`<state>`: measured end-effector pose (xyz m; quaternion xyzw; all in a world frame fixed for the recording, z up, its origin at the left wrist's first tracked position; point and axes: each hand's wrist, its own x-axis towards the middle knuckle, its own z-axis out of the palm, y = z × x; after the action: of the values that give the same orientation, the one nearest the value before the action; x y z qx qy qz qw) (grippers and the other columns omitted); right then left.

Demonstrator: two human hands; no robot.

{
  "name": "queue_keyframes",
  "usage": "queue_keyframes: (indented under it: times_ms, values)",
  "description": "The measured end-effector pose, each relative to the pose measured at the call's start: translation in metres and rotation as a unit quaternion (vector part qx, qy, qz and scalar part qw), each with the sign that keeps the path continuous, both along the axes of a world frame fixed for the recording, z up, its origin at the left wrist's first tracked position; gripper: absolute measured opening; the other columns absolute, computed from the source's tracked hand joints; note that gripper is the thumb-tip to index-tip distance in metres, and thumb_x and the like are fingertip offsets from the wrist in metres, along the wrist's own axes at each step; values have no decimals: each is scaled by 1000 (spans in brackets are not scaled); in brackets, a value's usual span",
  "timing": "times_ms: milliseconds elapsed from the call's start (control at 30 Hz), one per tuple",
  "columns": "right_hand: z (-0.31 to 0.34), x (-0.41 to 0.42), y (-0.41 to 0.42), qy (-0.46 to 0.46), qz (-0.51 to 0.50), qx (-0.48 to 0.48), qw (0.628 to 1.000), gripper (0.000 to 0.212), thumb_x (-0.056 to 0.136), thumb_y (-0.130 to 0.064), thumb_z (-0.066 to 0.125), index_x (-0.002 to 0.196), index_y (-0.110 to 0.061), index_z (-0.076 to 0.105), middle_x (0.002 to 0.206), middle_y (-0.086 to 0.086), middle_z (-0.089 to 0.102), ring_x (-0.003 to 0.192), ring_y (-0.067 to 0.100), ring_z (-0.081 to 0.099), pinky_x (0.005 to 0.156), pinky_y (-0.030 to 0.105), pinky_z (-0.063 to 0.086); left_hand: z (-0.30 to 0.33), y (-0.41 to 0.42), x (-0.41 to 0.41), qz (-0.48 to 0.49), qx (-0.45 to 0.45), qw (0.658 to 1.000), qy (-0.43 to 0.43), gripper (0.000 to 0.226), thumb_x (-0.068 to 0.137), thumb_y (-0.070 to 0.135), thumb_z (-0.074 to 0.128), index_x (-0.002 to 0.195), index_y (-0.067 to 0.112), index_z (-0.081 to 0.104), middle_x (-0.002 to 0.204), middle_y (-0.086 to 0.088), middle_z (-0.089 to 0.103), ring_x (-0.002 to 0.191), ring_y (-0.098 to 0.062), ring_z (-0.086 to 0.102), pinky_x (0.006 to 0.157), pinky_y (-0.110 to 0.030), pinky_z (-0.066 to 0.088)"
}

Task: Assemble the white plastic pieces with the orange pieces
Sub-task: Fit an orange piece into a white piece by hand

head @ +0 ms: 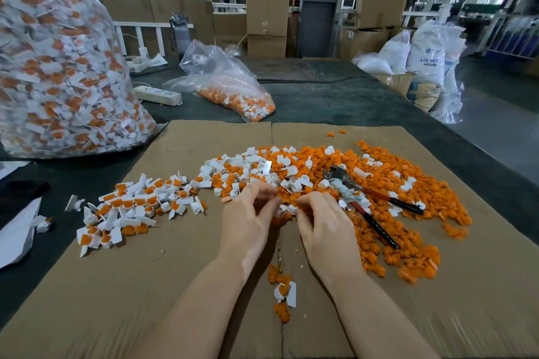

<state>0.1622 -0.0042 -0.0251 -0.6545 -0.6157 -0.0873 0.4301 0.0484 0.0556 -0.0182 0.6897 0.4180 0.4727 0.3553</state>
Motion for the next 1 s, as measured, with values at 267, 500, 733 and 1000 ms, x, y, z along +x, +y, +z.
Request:
queue_keyframes:
  times_ms: [267, 500, 733, 1000]
  values:
    - [3, 0, -2, -5, 23, -4, 1000, 18, 90, -1, 57, 105, -4, 64, 94, 7, 62, 81, 17, 61, 68, 31, 55, -3, 5, 0, -13, 29, 989, 146, 22, 86, 20, 65, 107, 17, 70, 102, 9, 52, 84, 4, 47, 73, 5, 32]
    - [2, 1, -3, 77, 31, -13, 996, 17, 87, -6, 62, 104, -8, 63, 97, 2, 69, 93, 11, 64, 79, 27, 54, -2, 2, -2, -33, 6, 996, 85, 9, 87, 20, 64, 80, 25, 61, 79, 12, 60, 74, 5, 55, 64, -3, 38]
    - [5, 4, -3, 120, 30, 14, 992, 10, 83, -3, 66, 89, -9, 72, 84, -4, 64, 80, 4, 59, 75, 10, 46, -1, 3, -3, -49, -48, 996, 53, 7, 90, 16, 61, 92, 22, 63, 78, 8, 65, 68, 0, 61, 62, -6, 44]
    - [1, 4, -3, 128, 17, -1, 992, 3, 84, -12, 67, 87, -12, 69, 73, -8, 64, 70, 3, 61, 66, 16, 50, 0, -1, -4, -99, -110, 989, -15, 3, 90, 10, 60, 93, 9, 61, 73, -9, 67, 61, -8, 66, 57, -12, 49]
